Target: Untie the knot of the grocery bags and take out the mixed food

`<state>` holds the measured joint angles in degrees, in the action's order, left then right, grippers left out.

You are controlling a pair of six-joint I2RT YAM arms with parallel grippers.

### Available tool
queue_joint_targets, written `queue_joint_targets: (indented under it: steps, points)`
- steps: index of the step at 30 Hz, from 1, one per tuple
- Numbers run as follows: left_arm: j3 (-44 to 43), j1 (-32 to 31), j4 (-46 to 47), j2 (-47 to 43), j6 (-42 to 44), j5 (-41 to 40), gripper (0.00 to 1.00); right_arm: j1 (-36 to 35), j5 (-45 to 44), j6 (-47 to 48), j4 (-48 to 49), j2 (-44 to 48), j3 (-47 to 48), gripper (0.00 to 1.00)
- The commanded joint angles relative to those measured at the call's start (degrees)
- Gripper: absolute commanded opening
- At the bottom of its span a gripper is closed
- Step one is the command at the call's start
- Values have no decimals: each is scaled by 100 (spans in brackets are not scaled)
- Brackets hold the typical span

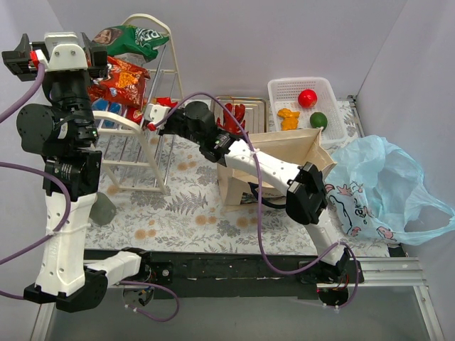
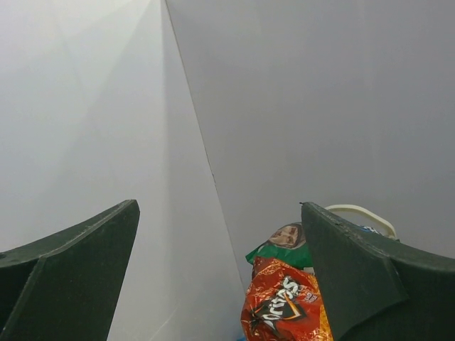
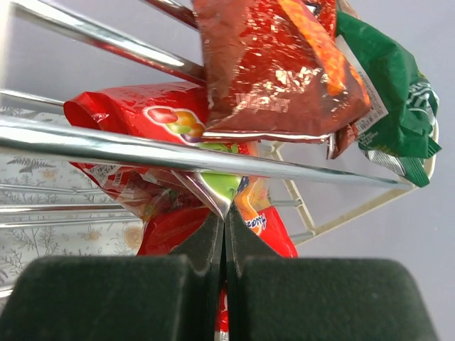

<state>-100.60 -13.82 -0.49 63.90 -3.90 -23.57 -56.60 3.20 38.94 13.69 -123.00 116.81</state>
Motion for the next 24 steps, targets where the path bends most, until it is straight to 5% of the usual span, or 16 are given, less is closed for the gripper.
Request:
queue_joint_targets:
  steps: [1, 24]
  points:
    - [5, 55, -170, -141, -67, -25, 98, 79, -451, -307, 1030, -21, 623, 1]
    - [199, 477, -513, -308, -392, 274, 98, -88, -901, -1898, 1540, -1050, 1633, 1]
